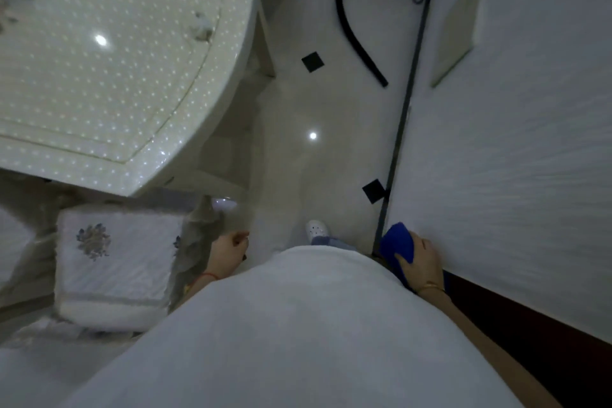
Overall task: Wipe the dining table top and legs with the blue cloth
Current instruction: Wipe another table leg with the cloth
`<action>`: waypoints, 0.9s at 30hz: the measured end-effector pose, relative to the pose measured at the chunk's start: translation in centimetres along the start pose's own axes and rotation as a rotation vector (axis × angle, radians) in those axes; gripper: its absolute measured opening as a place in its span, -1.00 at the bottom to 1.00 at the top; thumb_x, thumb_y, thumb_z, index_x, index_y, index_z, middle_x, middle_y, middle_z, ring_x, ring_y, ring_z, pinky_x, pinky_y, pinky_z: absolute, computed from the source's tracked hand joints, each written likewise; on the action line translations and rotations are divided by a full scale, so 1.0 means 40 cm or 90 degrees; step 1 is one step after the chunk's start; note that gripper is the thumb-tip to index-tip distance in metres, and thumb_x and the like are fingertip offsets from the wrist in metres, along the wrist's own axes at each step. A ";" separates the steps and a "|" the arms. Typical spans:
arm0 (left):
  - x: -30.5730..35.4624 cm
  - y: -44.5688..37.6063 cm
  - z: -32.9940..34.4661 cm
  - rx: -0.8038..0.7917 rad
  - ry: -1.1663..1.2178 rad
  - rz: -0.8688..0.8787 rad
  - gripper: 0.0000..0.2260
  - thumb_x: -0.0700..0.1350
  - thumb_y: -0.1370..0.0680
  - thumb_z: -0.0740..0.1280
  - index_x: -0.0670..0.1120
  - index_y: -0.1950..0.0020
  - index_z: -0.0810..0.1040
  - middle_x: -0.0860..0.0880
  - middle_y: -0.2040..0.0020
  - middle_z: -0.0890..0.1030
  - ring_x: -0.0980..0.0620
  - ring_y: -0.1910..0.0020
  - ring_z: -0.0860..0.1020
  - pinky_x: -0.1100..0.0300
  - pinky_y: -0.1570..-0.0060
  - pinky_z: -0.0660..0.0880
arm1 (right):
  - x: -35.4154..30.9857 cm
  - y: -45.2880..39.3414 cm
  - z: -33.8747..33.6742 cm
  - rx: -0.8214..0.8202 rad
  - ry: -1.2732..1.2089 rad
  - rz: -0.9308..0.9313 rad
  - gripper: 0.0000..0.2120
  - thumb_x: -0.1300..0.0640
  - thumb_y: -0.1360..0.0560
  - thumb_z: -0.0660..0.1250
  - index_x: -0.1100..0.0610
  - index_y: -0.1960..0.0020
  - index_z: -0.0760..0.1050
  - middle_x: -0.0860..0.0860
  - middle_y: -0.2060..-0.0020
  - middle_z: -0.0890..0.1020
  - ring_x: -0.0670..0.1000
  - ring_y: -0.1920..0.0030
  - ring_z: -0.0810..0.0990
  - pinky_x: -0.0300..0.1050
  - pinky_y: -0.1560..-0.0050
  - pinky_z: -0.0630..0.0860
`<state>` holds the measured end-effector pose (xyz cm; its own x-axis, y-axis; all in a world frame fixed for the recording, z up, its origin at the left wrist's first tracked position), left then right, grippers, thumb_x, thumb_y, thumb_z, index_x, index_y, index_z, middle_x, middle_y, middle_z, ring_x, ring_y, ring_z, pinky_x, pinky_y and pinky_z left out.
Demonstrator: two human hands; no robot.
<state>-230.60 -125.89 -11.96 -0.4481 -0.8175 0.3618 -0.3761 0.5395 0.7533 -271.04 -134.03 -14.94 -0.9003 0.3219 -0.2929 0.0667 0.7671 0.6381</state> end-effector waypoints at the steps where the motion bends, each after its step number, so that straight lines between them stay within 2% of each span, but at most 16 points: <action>1: 0.024 -0.016 -0.001 -0.020 -0.017 -0.001 -0.76 -0.12 -0.59 0.27 -0.14 -0.21 0.60 -0.13 -0.17 0.64 -0.14 -0.14 0.59 0.16 -0.13 0.43 | 0.029 -0.023 0.007 -0.013 -0.011 0.024 -0.46 0.08 -0.49 0.37 0.20 -0.42 0.33 0.25 -0.16 0.51 0.20 -0.08 0.51 0.05 -0.09 0.52; 3: 0.063 -0.058 -0.004 -0.045 -0.043 -0.010 -0.75 -0.01 -0.57 0.26 -0.04 -0.16 0.63 -0.09 -0.16 0.64 -0.13 -0.18 0.57 0.12 -0.17 0.45 | 0.111 -0.110 0.038 -0.037 -0.025 0.062 -0.46 -0.09 -0.42 0.26 0.18 -0.31 0.41 0.20 -0.09 0.57 0.14 0.01 0.55 0.03 -0.01 0.56; 5: 0.119 -0.103 -0.015 -0.034 -0.029 -0.009 -0.74 -0.02 -0.58 0.27 -0.08 -0.16 0.63 -0.11 -0.16 0.64 -0.13 -0.23 0.56 0.08 -0.24 0.45 | 0.159 -0.216 0.061 -0.030 -0.050 0.067 -0.35 -0.23 -0.30 0.09 0.17 -0.20 0.45 0.16 -0.02 0.60 0.09 0.09 0.56 0.03 0.06 0.59; 7: 0.186 -0.134 -0.036 0.005 0.003 -0.004 -0.75 -0.12 -0.58 0.28 -0.17 -0.17 0.63 -0.16 -0.17 0.64 -0.14 -0.23 0.55 0.08 -0.23 0.44 | 0.108 -0.284 0.024 -0.020 -0.081 0.069 -0.42 -0.19 -0.35 0.14 0.17 -0.20 0.46 0.16 -0.01 0.60 0.09 0.09 0.57 0.06 0.05 0.60; 9: 0.241 -0.161 -0.061 0.023 0.009 -0.007 -0.76 -0.14 -0.58 0.28 -0.18 -0.16 0.64 -0.18 -0.17 0.64 -0.15 -0.20 0.56 0.09 -0.18 0.44 | -0.030 -0.302 -0.077 0.006 -0.101 0.045 -0.54 -0.01 -0.45 0.30 0.16 -0.30 0.43 0.18 -0.08 0.59 0.13 0.02 0.58 0.11 -0.01 0.60; 11: 0.275 -0.203 -0.083 0.013 0.000 -0.023 -0.75 -0.14 -0.58 0.27 -0.16 -0.18 0.64 -0.18 -0.19 0.63 -0.15 -0.22 0.55 0.09 -0.19 0.44 | -0.141 -0.365 -0.159 0.032 -0.110 0.012 -0.48 0.04 -0.48 0.36 0.18 -0.39 0.36 0.19 -0.17 0.55 0.17 -0.08 0.56 0.14 -0.11 0.57; 15: 0.359 -0.356 -0.134 -0.049 -0.022 -0.055 -0.74 -0.12 -0.57 0.30 -0.16 -0.20 0.63 -0.18 -0.22 0.62 -0.17 -0.23 0.54 0.07 -0.24 0.44 | -0.323 -0.537 -0.286 0.057 -0.124 -0.038 -0.40 0.00 -0.52 0.35 0.16 -0.48 0.25 0.18 -0.29 0.45 0.17 -0.22 0.49 0.14 -0.26 0.48; 17: 0.429 -0.461 -0.162 -0.076 0.002 -0.050 -0.64 -0.05 -0.50 0.34 -0.21 -0.23 0.60 -0.22 -0.26 0.58 -0.19 -0.27 0.51 0.01 -0.30 0.42 | -0.391 -0.633 -0.344 0.065 -0.128 -0.044 -0.38 0.02 -0.53 0.35 0.15 -0.50 0.21 0.17 -0.32 0.41 0.18 -0.27 0.44 0.12 -0.32 0.42; 19: 0.545 -0.532 -0.210 -0.087 0.014 -0.030 -0.56 -0.02 -0.46 0.33 -0.23 -0.26 0.57 -0.23 -0.29 0.56 -0.20 -0.30 0.49 0.02 -0.32 0.39 | -0.437 -0.711 -0.394 0.066 -0.107 -0.041 -0.37 0.03 -0.52 0.35 0.16 -0.50 0.20 0.19 -0.32 0.40 0.19 -0.28 0.44 0.11 -0.32 0.41; 22: 0.743 -0.642 -0.293 -0.036 0.011 -0.021 -0.76 -0.17 -0.58 0.29 -0.20 -0.19 0.63 -0.16 -0.18 0.62 -0.17 -0.23 0.54 0.14 -0.19 0.42 | -0.481 -0.821 -0.475 0.059 -0.092 0.003 -0.37 0.05 -0.50 0.38 0.18 -0.48 0.24 0.22 -0.29 0.43 0.22 -0.24 0.46 0.13 -0.28 0.44; 24: 0.880 -0.717 -0.349 -0.002 0.016 0.012 -0.77 -0.17 -0.58 0.28 -0.19 -0.18 0.63 -0.16 -0.14 0.65 -0.16 -0.18 0.58 0.12 -0.19 0.47 | -0.487 -0.885 -0.522 0.066 -0.094 0.029 -0.39 0.05 -0.48 0.39 0.17 -0.45 0.28 0.21 -0.25 0.47 0.21 -0.19 0.49 0.14 -0.21 0.49; 27: 1.075 -0.799 -0.431 0.022 0.014 0.065 -0.75 -0.16 -0.59 0.28 -0.17 -0.23 0.60 -0.14 -0.18 0.63 -0.14 -0.20 0.56 0.19 -0.14 0.41 | -0.498 -0.976 -0.598 0.070 -0.087 0.072 -0.46 0.03 -0.47 0.37 0.18 -0.38 0.36 0.22 -0.18 0.54 0.19 -0.09 0.54 0.13 -0.10 0.56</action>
<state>-223.85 -181.79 -11.00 -0.4680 -0.7619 0.4478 -0.3575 0.6266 0.6925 -266.02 -183.66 -16.97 -0.8185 0.4756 -0.3221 0.2172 0.7754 0.5929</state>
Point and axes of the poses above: each hand's wrist, its own y-axis away from the middle knuckle, its own z-axis out of the palm, x = y × z, the point moved 1 cm from there along -y, towards the middle knuckle
